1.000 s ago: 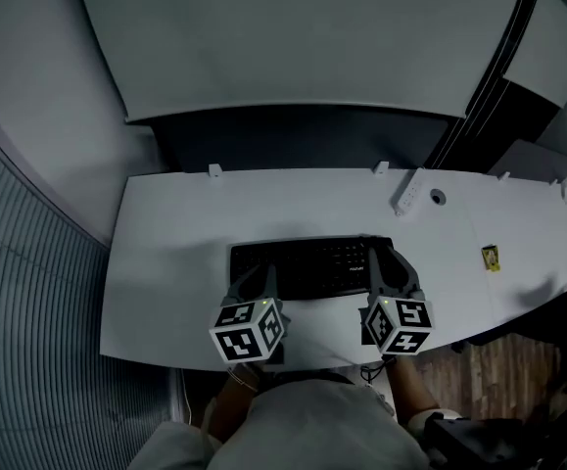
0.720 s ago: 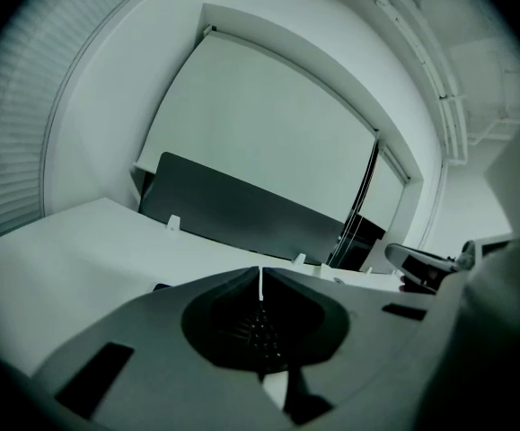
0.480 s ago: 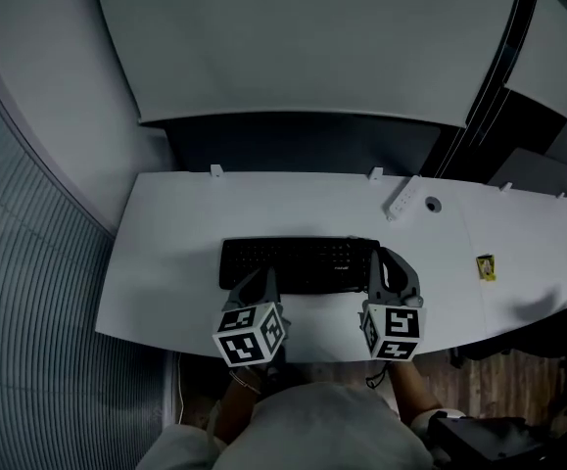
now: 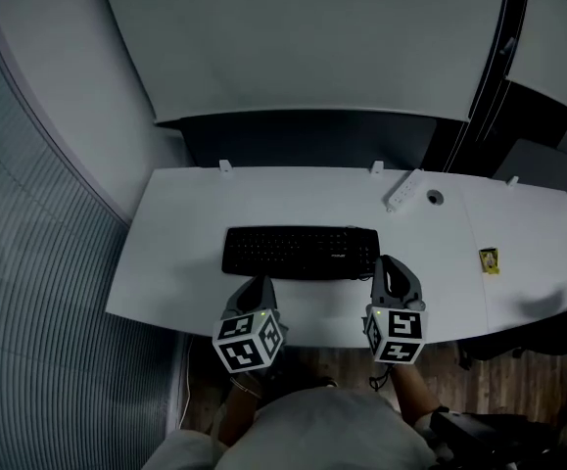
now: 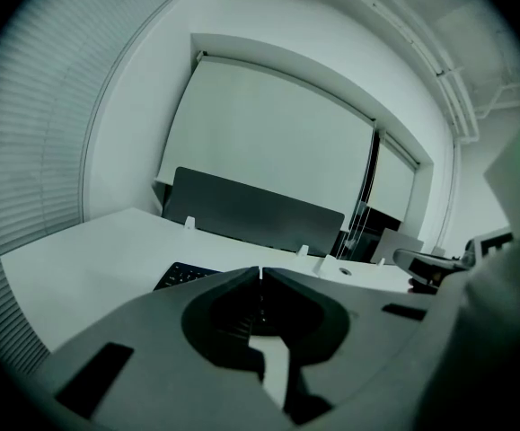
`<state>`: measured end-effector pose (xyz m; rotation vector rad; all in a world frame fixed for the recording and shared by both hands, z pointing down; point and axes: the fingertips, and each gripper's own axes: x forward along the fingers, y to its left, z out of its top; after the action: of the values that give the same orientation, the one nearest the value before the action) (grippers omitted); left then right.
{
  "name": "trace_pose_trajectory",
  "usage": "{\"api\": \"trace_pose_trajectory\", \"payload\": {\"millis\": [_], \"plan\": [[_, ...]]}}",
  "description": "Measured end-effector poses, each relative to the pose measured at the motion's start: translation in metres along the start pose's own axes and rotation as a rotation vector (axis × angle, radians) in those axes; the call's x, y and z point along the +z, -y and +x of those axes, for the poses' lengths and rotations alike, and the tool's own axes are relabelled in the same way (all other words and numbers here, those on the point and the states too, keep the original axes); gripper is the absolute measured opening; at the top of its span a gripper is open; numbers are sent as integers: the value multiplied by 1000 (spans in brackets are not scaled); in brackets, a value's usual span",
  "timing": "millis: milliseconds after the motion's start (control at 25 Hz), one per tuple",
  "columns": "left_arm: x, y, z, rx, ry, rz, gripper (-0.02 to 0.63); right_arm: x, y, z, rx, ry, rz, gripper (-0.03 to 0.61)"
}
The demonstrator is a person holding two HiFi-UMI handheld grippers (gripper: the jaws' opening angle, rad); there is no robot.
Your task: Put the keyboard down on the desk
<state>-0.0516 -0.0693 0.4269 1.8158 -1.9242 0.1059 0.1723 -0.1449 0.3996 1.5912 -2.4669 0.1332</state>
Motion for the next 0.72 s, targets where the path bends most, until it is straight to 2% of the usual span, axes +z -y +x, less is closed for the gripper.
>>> {"api": "trace_pose_trajectory", "payload": {"millis": [120,280,440,720], "plan": [[1,-3,-8,27,16,-4,21,-3,-4,-4,26,-20,0,35],[3,-7,-12,49,29,-11,21,5,-9,-8,25,-13,-75,32],[2,-9,-10,51,26,-11,21,5,-10,-6,25,-15,-70,32],[6,-11,-1,60,15,106,21,-3,-9,1,-10,-33,-89,32]]}}
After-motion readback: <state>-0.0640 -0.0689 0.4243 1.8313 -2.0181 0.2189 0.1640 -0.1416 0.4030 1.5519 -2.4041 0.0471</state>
